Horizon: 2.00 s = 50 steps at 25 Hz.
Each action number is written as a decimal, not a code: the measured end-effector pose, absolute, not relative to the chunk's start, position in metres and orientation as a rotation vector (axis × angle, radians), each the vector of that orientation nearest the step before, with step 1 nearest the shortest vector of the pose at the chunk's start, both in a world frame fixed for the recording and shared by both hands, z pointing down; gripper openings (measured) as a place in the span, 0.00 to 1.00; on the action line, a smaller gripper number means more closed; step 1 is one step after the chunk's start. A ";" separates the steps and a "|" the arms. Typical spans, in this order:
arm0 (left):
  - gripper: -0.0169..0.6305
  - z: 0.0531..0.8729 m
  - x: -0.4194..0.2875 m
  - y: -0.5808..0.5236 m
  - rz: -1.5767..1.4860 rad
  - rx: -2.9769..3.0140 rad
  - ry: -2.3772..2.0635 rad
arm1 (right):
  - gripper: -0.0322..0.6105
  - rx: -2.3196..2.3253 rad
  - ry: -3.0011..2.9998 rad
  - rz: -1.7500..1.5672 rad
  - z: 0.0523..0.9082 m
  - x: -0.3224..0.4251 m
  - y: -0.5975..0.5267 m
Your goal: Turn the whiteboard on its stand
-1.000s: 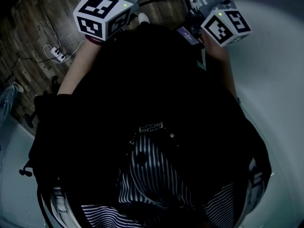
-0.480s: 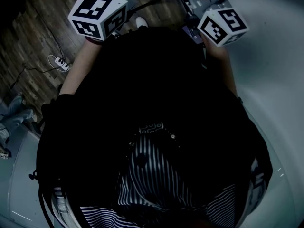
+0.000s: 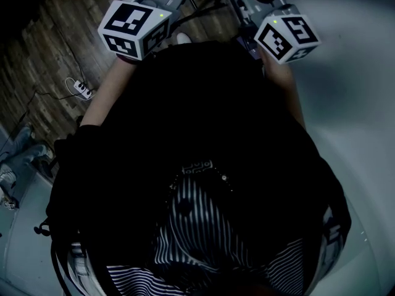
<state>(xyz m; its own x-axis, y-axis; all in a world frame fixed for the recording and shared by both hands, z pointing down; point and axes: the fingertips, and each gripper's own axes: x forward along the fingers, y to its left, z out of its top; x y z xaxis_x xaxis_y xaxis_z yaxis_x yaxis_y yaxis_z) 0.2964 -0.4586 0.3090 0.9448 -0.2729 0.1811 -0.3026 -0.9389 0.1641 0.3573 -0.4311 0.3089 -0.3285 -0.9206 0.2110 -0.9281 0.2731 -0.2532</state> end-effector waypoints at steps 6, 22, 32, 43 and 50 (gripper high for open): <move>0.03 0.305 0.288 -0.468 0.193 2.939 -0.531 | 0.22 1.851 -2.504 0.490 0.309 0.374 -0.429; 0.03 0.290 0.288 -0.479 0.230 2.915 -0.582 | 0.40 1.799 -2.456 0.396 0.274 0.381 -0.464; 0.03 0.292 0.285 -0.487 0.205 2.885 -0.574 | 0.40 1.763 -2.465 0.380 0.283 0.369 -0.487; 0.03 0.304 0.274 -0.505 0.173 2.843 -0.609 | 0.16 1.895 -2.313 0.327 0.296 0.379 -0.510; 0.03 0.315 0.261 -0.542 0.199 2.812 -0.616 | 0.16 1.899 -2.291 0.328 0.301 0.369 -0.547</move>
